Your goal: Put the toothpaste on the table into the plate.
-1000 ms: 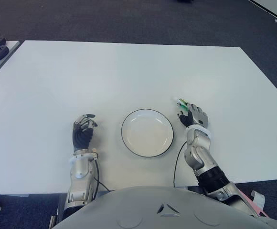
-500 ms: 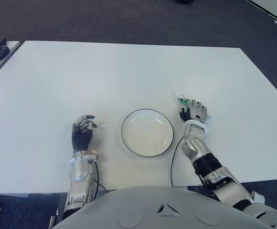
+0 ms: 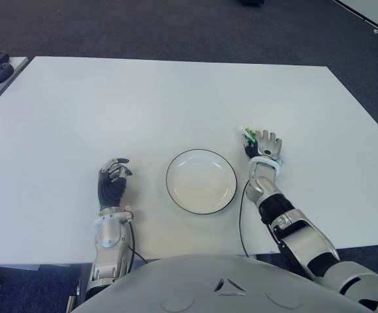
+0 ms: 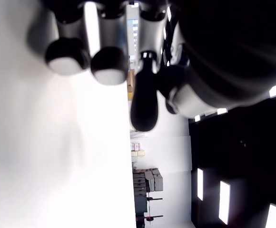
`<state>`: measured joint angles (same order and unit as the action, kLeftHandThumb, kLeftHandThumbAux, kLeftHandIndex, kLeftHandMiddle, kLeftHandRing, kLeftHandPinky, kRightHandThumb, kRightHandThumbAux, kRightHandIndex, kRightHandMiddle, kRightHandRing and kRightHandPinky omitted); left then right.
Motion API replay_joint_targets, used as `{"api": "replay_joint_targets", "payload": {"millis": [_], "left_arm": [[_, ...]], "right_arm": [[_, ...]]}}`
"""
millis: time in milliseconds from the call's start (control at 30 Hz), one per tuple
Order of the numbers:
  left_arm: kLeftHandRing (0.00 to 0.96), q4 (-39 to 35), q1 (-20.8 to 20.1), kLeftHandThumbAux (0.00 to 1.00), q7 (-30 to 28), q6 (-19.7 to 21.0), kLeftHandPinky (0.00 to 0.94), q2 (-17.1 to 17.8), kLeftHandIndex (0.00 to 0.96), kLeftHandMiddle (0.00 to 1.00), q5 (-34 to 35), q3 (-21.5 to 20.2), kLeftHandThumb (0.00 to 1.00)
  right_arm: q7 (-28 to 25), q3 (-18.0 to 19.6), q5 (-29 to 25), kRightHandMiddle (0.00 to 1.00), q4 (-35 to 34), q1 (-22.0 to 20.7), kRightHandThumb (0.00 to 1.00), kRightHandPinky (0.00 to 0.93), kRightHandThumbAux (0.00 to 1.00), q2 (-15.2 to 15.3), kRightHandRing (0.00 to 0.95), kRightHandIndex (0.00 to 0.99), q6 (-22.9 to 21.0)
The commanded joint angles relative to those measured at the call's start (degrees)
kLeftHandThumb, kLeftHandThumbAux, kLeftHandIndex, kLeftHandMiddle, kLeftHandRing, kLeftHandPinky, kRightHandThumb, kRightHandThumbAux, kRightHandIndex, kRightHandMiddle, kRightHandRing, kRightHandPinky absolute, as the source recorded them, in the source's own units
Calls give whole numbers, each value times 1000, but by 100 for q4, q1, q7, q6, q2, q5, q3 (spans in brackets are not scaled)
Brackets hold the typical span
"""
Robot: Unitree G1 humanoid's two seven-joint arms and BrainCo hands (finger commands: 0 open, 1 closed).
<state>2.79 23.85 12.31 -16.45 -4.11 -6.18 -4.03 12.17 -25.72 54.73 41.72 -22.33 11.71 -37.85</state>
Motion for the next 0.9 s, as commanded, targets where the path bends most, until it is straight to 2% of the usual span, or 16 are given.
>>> {"api": "replay_joint_targets", "payload": {"millis": [33, 533, 833, 900], "left_arm": [[893, 163, 104, 717, 49, 258, 881, -48, 439, 894, 32, -46, 705], [894, 150, 93, 714, 14, 275, 883, -45, 440, 901, 78, -66, 707], [896, 152, 89, 715, 31, 291, 886, -37, 440, 898, 92, -79, 707], [897, 146, 85, 715, 41, 310, 887, -34, 440, 899, 76, -82, 707]], "right_arm": [[-357, -31, -498, 0, 808, 535, 602, 0, 237, -196, 0, 0, 119], [-109, 9, -683, 0, 1331, 280, 580, 0, 226, -243, 0, 0, 376], [138, 103, -841, 0, 1690, 177, 600, 0, 244, -252, 0, 0, 651], [308, 222, -960, 0, 1673, 181, 618, 6, 265, -268, 0, 0, 718]]}}
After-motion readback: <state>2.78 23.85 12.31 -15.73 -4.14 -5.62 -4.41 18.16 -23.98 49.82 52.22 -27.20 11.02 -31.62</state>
